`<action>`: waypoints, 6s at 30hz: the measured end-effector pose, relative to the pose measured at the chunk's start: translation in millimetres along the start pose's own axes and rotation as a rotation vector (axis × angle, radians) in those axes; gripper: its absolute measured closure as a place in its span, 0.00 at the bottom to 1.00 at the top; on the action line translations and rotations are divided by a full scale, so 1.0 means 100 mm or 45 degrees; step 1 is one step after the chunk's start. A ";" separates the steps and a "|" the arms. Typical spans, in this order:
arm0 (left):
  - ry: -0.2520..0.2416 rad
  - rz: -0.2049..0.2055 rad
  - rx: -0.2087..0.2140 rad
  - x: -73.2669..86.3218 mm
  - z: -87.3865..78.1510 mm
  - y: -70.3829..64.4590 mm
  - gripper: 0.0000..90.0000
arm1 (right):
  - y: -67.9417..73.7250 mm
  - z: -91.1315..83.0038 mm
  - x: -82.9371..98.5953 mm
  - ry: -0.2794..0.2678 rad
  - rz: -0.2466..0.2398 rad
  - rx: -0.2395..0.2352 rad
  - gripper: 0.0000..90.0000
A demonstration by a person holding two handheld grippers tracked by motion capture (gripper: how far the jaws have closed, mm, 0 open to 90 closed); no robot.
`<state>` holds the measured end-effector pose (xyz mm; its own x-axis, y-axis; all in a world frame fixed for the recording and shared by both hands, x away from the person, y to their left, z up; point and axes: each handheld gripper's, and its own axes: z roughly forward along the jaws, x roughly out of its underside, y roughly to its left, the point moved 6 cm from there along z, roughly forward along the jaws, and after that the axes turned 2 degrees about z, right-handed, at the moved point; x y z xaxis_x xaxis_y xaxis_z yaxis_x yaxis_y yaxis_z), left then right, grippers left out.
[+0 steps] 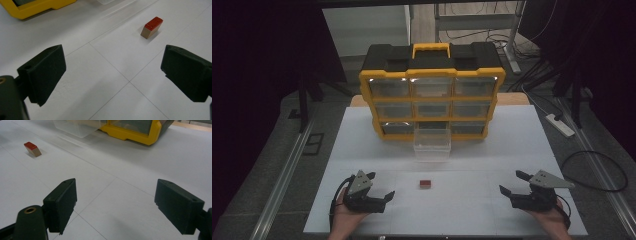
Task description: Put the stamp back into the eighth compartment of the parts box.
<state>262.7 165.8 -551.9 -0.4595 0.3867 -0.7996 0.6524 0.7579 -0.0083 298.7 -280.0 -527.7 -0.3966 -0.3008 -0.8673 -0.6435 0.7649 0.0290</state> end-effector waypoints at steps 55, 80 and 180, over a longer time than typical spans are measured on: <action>0.109 0.245 0.177 -0.49 0.48 -0.38 0.08 | 0.01 0.04 0.01 0.019 -0.035 0.014 0.21; 0.260 0.321 0.284 -0.58 0.83 -0.44 0.10 | -0.01 0.03 0.01 0.023 -0.030 0.019 0.21; -0.015 0.334 0.249 -1.03 0.45 -0.38 0.83 | 0.00 0.02 0.00 0.006 -0.032 0.027 0.21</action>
<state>312.3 73.6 -496.8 -0.2544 0.5482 -0.7967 0.8515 0.5176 0.0842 299.9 -278.7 -528.7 -0.3835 -0.3229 -0.8653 -0.6396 0.7687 -0.0033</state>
